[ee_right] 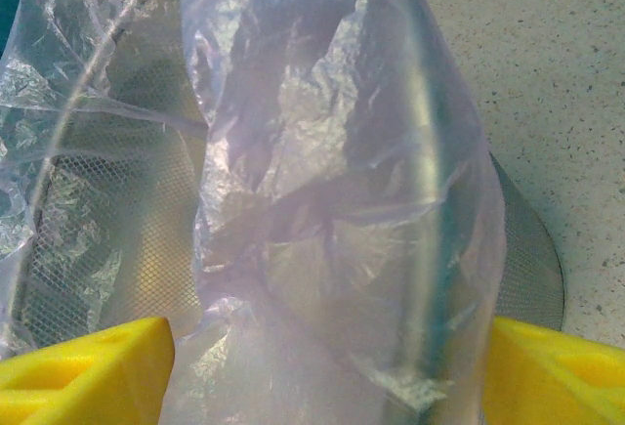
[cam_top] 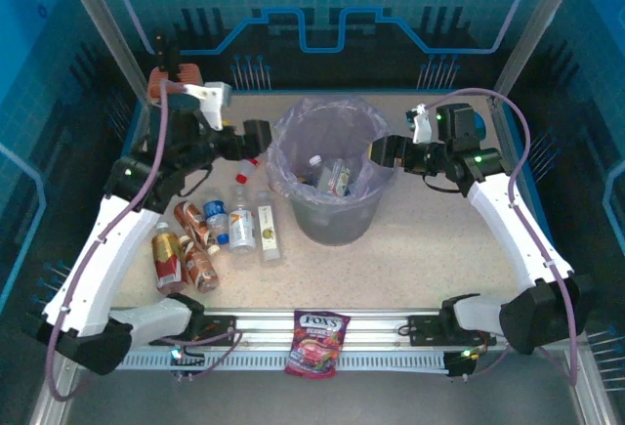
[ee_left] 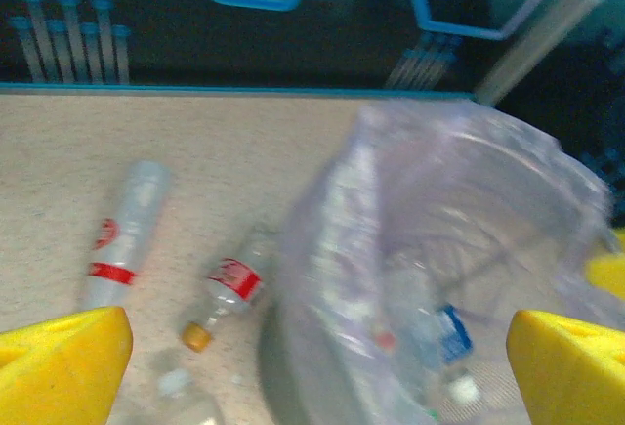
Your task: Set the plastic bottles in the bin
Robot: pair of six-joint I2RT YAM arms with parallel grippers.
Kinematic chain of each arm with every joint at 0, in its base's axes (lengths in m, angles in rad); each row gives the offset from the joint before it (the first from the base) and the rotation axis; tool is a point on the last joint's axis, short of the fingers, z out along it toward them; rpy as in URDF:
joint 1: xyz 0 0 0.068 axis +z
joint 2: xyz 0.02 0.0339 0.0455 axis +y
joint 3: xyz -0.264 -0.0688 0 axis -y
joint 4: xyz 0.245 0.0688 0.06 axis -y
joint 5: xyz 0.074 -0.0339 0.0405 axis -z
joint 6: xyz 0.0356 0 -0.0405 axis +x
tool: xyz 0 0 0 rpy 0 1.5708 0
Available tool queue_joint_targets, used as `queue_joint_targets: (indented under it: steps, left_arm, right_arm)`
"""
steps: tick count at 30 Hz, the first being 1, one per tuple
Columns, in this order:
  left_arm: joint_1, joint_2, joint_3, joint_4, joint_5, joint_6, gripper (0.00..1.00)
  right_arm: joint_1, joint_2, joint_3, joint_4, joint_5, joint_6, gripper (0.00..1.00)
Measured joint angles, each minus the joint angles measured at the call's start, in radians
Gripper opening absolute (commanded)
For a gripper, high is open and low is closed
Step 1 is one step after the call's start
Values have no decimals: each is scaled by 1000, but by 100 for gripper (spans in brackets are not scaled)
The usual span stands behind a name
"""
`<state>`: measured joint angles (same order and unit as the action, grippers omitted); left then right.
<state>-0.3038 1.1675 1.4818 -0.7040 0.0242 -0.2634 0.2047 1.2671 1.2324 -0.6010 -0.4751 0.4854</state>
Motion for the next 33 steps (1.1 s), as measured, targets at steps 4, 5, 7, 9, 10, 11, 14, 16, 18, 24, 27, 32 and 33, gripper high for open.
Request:
queue_joint_targets:
  steps: [4,5,7,9,10,11,14,16,18,24,27,32,33]
  left_arm:
    - [85,102,-5,19,24,8,99]
    - [96,141,-12,30,30,11,99]
    - [113,212,-26,53,50,11,99]
    - [135,291,-39,80,60,19,99]
    - [143,321,-40,89,60,27,99]
    - [152,360,-40,105,60,32,99]
    - [173,467,-39,145,56,48,99]
    - [183,537,-38,172,51,56,99]
    - [192,607,-37,201,44,62,99]
    - [202,791,9,227,32,85,99]
    - [203,849,16,247,32,97,99]
    - [203,907,41,253,32,109,99]
    - [203,917,56,249,32,109,97]
  right_arm:
    - [0,-1,0,1,-1,0,81]
    - [0,-2,0,1,-3,0,81]
    - [0,-5,0,2,-3,0,81]
    - [0,-11,0,3,-3,0,81]
    - [0,-13,0,3,-4,0,81]
    - [2,-15,0,3,-3,0,81]
    - [6,-20,0,2,-3,0,81]
    - [6,-22,0,2,-3,0,81]
    - [8,-24,0,2,-3,0,81]
    - [11,-28,0,2,-3,0,82]
    - [11,-28,0,2,-3,0,83]
    - [14,-30,0,2,-2,0,83]
    - [15,-31,0,0,-2,0,83]
